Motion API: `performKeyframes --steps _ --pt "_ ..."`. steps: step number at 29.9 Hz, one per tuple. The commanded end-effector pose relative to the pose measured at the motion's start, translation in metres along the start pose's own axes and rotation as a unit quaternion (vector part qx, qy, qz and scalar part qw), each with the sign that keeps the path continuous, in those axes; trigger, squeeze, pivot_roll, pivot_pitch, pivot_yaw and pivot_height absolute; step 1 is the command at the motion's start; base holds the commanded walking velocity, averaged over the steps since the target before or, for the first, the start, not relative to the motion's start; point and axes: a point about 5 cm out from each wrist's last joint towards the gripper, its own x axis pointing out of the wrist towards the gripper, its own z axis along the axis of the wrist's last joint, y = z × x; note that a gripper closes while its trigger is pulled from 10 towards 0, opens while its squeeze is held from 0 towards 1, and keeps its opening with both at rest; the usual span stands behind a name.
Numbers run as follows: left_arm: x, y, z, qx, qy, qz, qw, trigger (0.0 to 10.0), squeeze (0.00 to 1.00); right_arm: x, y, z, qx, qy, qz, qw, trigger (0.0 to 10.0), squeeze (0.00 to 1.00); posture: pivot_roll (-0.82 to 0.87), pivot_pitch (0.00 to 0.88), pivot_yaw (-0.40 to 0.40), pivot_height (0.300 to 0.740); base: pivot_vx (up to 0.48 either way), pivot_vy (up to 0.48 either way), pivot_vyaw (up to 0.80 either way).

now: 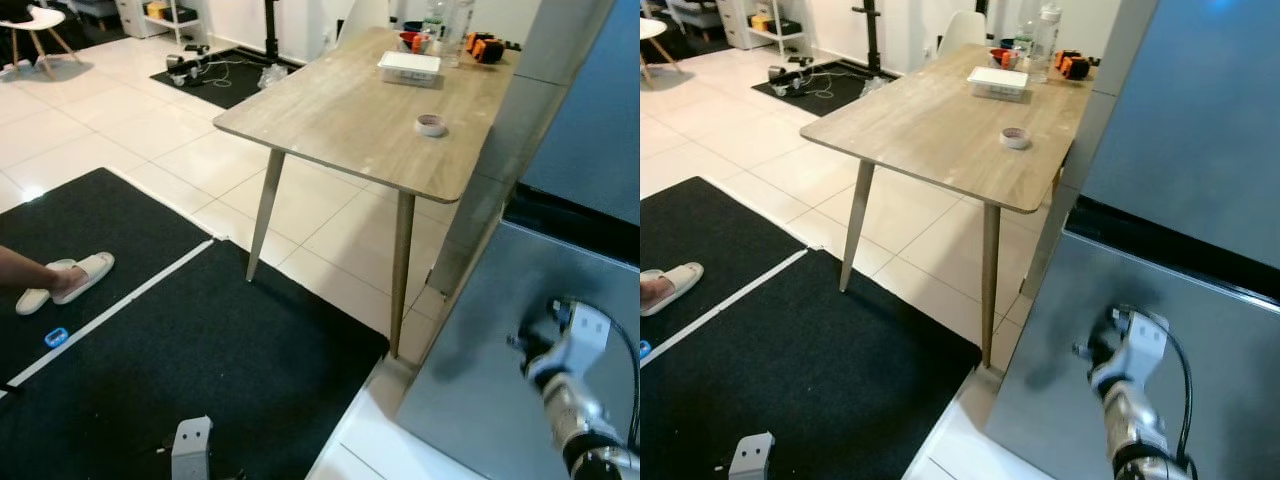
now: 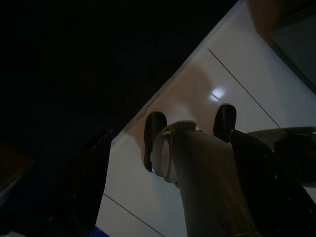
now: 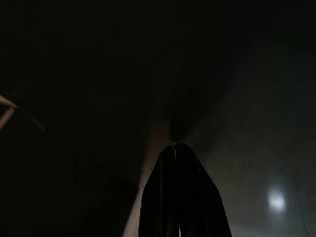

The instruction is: Restocking fridge

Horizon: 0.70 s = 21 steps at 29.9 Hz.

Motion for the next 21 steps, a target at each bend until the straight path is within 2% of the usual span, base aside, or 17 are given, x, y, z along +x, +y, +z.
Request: performKeyframes --steps 1,4,5,6,7,9,11,13,15,16,17,18,19,20,21 --pt "-0.001 -0.001 -0.006 -0.008 0.005 0.0 1.0 10.0 0.0 0.012 0.007 0.039 -0.023 -0.073 0.004 0.997 10.0 0.0 0.07 0.0 -0.054 0.74 0.0 0.0 0.0" --pt "-0.001 -0.001 -0.007 -0.011 0.006 0.001 1.0 10.0 0.0 0.017 0.018 0.048 -0.037 -0.087 0.026 0.995 10.0 0.0 0.07 0.0 -0.054 0.74 0.0 0.0 0.0" --pt "-0.002 -0.001 -0.009 -0.012 0.008 0.001 1.0 10.0 0.0 0.014 0.022 0.034 -0.047 -0.059 0.045 0.996 10.0 0.0 0.08 0.005 -0.066 0.74 0.0 0.0 0.0" --pt "-0.002 -0.001 -0.009 -0.012 0.008 0.001 1.0 10.0 0.0 0.014 0.022 0.034 -0.047 -0.059 0.045 0.996 10.0 0.0 0.08 0.005 -0.066 0.74 0.0 0.0 0.0" --pt "-0.002 -0.001 -0.011 -0.013 0.01 0.001 1.0 10.0 0.0 0.009 0.021 0.013 -0.055 -0.017 0.058 0.997 10.0 0.0 0.07 0.006 -0.066 0.74 0.0 0.0 0.0" --pt "-0.002 -0.001 -0.012 -0.013 0.01 0.001 1.0 10.0 0.0 0.008 0.021 0.009 -0.056 -0.008 0.06 0.997 10.0 0.0 0.07 0.006 -0.066 0.74 0.0 0.0 0.0" --pt "-0.002 -0.001 -0.013 -0.013 0.012 -0.001 1.0 10.0 0.0 -0.011 0.015 -0.037 -0.089 0.088 0.068 0.99 10.0 0.0 0.08 0.007 -0.06 0.74 0.0 0.0 0.0" --pt "-0.002 -0.002 -0.014 -0.013 0.013 -0.001 1.0 10.0 0.0 -0.035 0.005 -0.079 -0.116 0.182 0.063 0.974 10.0 0.0 0.08 0.007 -0.059 0.74 0.0 0.0 0.0" --pt "-0.002 -0.002 -0.013 -0.012 0.012 -0.002 1.0 10.0 0.0 -0.05 -0.001 -0.1 -0.123 0.227 0.056 0.965 10.0 0.0 0.08 0.008 -0.058 0.74 0.0 0.0 0.0" --pt "-0.002 -0.002 -0.013 -0.012 0.012 -0.002 1.0 10.0 0.0 -0.05 -0.001 -0.1 -0.123 0.227 0.056 0.965 10.0 0.0 0.08 0.008 -0.058 0.74 0.0 0.0 0.0" --pt "-0.002 -0.002 -0.012 -0.011 0.01 -0.002 1.0 10.0 0.0 -0.071 -0.01 -0.122 -0.131 0.274 0.04 0.952 10.0 0.0 0.08 0.007 -0.058 0.74 0.0 0.0 0.0" --pt "-0.002 -0.002 -0.011 -0.01 0.009 -0.001 1.0 10.0 0.0 -0.085 -0.016 -0.135 -0.133 0.304 0.028 0.943 10.0 0.0 0.08 0.007 -0.058 0.74 0.0 0.0 0.0" --pt "-0.002 -0.002 -0.011 -0.01 0.009 -0.001 1.0 10.0 0.0 -0.085 -0.016 -0.135 -0.133 0.304 0.028 0.943 10.0 0.0 0.08 0.007 -0.058 0.74 0.0 0.0 0.0" --pt "-0.001 -0.002 -0.01 -0.008 0.006 0.0 1.0 10.0 0.0 -0.115 -0.029 -0.158 -0.113 0.359 -0.007 0.926 10.0 0.0 0.07 0.007 -0.059 0.74 0.0 0.0 0.0" --pt "-0.001 -0.002 -0.009 -0.008 0.006 0.0 1.0 10.0 0.0 -0.125 -0.034 -0.166 -0.107 0.378 -0.018 0.92 10.0 0.0 0.07 0.005 -0.062 0.74 0.0 0.0 0.0"
